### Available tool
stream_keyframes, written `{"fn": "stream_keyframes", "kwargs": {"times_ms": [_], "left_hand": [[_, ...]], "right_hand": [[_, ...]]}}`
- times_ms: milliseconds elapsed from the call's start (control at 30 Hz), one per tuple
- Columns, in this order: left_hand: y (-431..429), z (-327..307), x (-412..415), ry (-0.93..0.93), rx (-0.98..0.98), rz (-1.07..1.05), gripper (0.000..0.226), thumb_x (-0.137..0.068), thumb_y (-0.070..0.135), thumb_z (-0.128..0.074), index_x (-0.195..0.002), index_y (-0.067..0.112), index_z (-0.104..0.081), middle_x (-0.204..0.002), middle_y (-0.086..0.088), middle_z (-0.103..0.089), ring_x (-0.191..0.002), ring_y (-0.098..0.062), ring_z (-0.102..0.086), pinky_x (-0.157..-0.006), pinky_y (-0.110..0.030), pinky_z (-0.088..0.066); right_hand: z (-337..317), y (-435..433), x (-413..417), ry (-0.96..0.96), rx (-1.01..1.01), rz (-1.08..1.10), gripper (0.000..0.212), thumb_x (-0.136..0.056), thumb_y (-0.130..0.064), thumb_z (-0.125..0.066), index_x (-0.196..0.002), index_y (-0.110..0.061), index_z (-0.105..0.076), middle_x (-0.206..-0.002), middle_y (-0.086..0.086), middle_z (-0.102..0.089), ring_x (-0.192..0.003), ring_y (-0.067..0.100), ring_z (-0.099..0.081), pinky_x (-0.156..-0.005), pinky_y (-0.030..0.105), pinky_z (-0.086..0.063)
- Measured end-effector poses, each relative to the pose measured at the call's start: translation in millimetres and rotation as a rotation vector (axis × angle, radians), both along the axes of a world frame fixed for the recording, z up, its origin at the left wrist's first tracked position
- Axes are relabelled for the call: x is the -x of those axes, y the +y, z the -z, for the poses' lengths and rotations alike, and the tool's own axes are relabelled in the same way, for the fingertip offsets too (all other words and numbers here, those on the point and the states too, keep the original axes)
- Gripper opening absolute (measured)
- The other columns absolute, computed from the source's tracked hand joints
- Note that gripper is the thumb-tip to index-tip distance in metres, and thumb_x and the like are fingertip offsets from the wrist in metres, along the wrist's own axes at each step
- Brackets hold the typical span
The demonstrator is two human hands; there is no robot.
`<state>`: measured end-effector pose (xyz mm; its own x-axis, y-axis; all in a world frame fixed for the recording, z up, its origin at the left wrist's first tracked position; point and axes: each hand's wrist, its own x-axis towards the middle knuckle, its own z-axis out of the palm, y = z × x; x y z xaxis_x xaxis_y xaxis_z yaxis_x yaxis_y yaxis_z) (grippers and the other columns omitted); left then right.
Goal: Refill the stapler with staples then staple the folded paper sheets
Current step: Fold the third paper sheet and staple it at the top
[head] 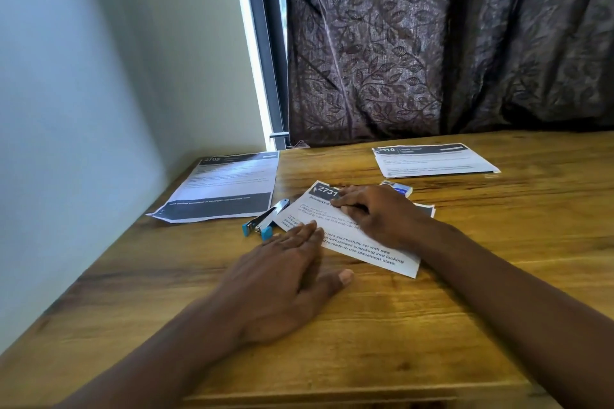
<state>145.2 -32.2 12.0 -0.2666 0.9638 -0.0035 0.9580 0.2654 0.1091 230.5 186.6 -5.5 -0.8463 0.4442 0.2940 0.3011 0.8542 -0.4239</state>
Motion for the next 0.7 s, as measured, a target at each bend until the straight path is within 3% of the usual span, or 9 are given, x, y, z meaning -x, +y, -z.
{"fn": "stream_keyframes", "kwargs": {"times_ms": [133, 233, 333, 433, 533, 600, 700], "left_hand": [[9.2, 0.7, 2.6, 0.015, 0.04, -0.04, 0.091, -0.09, 0.082, -0.021, -0.162, 0.03, -0.002, -0.17, 0.012, 0.002, -0.156, -0.003, 0.0, -0.123, -0.029, -0.008], [22.1, -2.9, 8.9, 0.039, 0.081, -0.061, 0.101, -0.087, 0.086, -0.024, -0.163, 0.024, 0.0, -0.171, 0.007, 0.002, -0.157, -0.01, -0.002, -0.121, -0.028, -0.006], [38.6, -1.0, 21.5, 0.061, 0.082, -0.033, 0.103, -0.087, 0.086, -0.02, -0.163, 0.02, 0.0, -0.171, 0.002, 0.001, -0.158, -0.013, 0.0, -0.124, -0.032, 0.003], [58.0, 2.0, 42.0, 0.046, 0.084, 0.028, 0.097, -0.09, 0.082, -0.011, -0.163, 0.019, -0.001, -0.171, 0.0, 0.0, -0.158, -0.013, 0.0, -0.13, -0.04, -0.003], [72.7, 1.9, 56.3, -0.022, 0.035, 0.069, 0.094, -0.087, 0.079, -0.005, -0.163, 0.023, -0.008, -0.171, 0.002, -0.004, -0.158, -0.012, -0.004, -0.128, -0.039, -0.002], [78.6, 5.4, 59.9, -0.069, -0.082, 0.087, 0.085, -0.094, 0.075, -0.012, -0.162, 0.025, -0.02, -0.17, 0.001, -0.017, -0.157, -0.013, -0.014, -0.128, -0.036, -0.01], [82.4, 12.9, 64.4, -0.096, -0.292, 0.011, 0.073, -0.097, 0.071, -0.03, -0.155, 0.028, -0.039, -0.164, 0.003, -0.036, -0.151, -0.017, -0.032, -0.122, -0.045, -0.032]], "right_hand": [[-1.0, -1.8, -0.1, -0.03, -0.007, 0.019, 0.034, -0.104, -0.025, -0.052, -0.135, -0.029, -0.064, -0.153, -0.008, -0.049, -0.142, 0.013, -0.04, -0.114, 0.032, -0.034], [-1.5, -2.7, -0.5, -0.044, -0.001, 0.023, 0.034, -0.104, -0.025, -0.051, -0.136, -0.029, -0.062, -0.153, -0.009, -0.048, -0.142, 0.014, -0.039, -0.114, 0.035, -0.034], [-2.6, -3.4, -0.9, -0.045, -0.008, 0.015, 0.035, -0.104, -0.024, -0.051, -0.137, -0.027, -0.062, -0.153, -0.008, -0.049, -0.143, 0.014, -0.039, -0.114, 0.034, -0.034], [-2.3, -2.9, -0.5, -0.067, -0.018, 0.008, 0.035, -0.105, -0.024, -0.05, -0.138, -0.026, -0.061, -0.153, -0.007, -0.048, -0.142, 0.015, -0.039, -0.116, 0.038, -0.034], [-0.1, -2.0, 0.5, -0.067, -0.033, -0.004, 0.036, -0.104, -0.024, -0.049, -0.139, -0.026, -0.059, -0.152, -0.005, -0.05, -0.141, 0.017, -0.042, -0.116, 0.04, -0.035], [1.8, -2.9, 0.9, -0.042, -0.05, -0.004, 0.036, -0.104, -0.026, -0.049, -0.138, -0.025, -0.059, -0.148, -0.004, -0.053, -0.136, 0.017, -0.046, -0.112, 0.037, -0.038], [2.8, -4.2, 0.4, -0.049, -0.192, 0.079, 0.039, -0.103, -0.043, -0.046, -0.135, -0.025, -0.057, -0.132, -0.003, -0.057, -0.123, 0.017, -0.049, -0.1, 0.036, -0.044]]}}
